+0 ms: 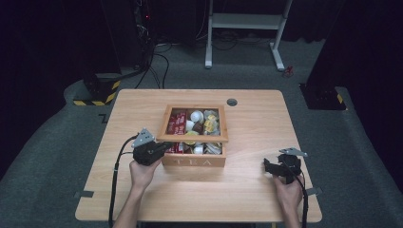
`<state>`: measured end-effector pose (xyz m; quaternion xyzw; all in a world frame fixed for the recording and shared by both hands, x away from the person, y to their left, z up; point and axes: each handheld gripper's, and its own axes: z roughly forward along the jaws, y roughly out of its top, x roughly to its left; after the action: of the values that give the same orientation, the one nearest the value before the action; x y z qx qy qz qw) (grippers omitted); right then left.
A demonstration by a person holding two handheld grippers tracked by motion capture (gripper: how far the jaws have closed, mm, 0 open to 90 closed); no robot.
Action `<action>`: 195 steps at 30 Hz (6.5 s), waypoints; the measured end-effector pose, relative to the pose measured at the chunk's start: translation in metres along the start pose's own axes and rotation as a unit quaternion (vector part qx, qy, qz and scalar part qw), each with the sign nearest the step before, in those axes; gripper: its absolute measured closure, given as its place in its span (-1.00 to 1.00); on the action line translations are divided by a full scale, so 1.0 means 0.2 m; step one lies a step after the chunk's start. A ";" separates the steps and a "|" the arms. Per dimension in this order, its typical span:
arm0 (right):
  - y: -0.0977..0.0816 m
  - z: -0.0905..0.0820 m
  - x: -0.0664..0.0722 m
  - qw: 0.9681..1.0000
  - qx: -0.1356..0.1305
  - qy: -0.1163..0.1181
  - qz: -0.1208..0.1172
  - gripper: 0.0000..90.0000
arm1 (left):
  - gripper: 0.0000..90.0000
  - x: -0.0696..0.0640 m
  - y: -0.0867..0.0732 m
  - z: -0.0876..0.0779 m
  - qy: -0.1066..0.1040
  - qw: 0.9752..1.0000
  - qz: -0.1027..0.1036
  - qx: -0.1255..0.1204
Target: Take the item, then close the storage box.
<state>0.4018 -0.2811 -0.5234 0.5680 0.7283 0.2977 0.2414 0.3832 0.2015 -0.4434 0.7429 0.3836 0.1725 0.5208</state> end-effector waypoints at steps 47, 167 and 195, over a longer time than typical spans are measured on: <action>0.29 -0.18 0.56 0.963 -0.134 0.207 -0.108 -0.17 | 0.99 0.03 0.27 0.02 -0.001 1.000 0.002 0.000; 0.65 0.04 1.08 0.961 -0.052 0.198 -0.185 -0.17 | 0.97 0.11 0.52 0.09 0.003 1.000 -0.017 0.012; 0.64 -0.06 0.90 0.965 -0.079 0.204 -0.146 -0.17 | 0.97 0.10 0.51 0.09 0.002 1.000 -0.011 0.012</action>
<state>0.4380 -0.0852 -0.4263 0.3618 0.8114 0.4252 0.1729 0.4476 0.1896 -0.3610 0.7447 0.3949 0.1639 0.5125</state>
